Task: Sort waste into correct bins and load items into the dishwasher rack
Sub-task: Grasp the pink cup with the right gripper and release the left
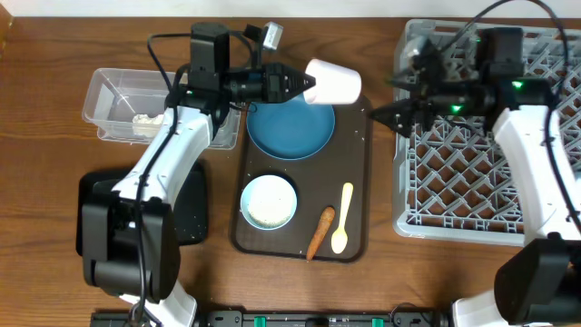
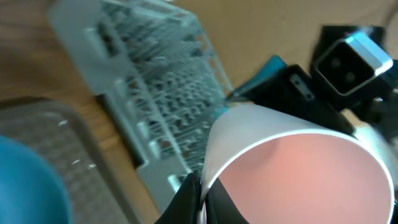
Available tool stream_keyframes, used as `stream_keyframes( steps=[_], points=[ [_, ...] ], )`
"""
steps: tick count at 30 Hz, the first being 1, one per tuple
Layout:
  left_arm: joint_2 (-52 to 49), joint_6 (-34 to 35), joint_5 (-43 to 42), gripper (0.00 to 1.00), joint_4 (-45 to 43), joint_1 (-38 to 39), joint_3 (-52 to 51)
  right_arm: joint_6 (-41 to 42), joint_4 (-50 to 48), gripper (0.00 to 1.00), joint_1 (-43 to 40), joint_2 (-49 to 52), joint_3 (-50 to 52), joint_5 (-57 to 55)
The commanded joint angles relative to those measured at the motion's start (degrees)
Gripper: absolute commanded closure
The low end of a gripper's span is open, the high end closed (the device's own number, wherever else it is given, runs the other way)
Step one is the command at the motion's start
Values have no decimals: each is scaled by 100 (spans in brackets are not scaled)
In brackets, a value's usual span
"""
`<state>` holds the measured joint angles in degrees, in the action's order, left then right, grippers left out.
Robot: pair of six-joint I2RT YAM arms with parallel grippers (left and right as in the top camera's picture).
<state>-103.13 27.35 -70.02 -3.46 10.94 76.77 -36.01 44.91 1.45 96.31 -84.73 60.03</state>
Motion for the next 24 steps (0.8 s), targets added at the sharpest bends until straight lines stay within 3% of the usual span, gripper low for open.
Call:
stream_keyframes(
  steps=[1,4,9,24],
  points=[
    [13,420,-964,94,-468,-11,33,-372,-273,7,247,42,15,455],
    [13,815,-997,94,-802,-11,33,-376,-538,7,398,42,17,595],
    [13,896,-1040,94,-841,-9,33,-437,-887,10,584,42,15,778],
    [13,986,-1038,94,-846,-9,33,-435,-1351,34,763,42,15,796]
  ],
)
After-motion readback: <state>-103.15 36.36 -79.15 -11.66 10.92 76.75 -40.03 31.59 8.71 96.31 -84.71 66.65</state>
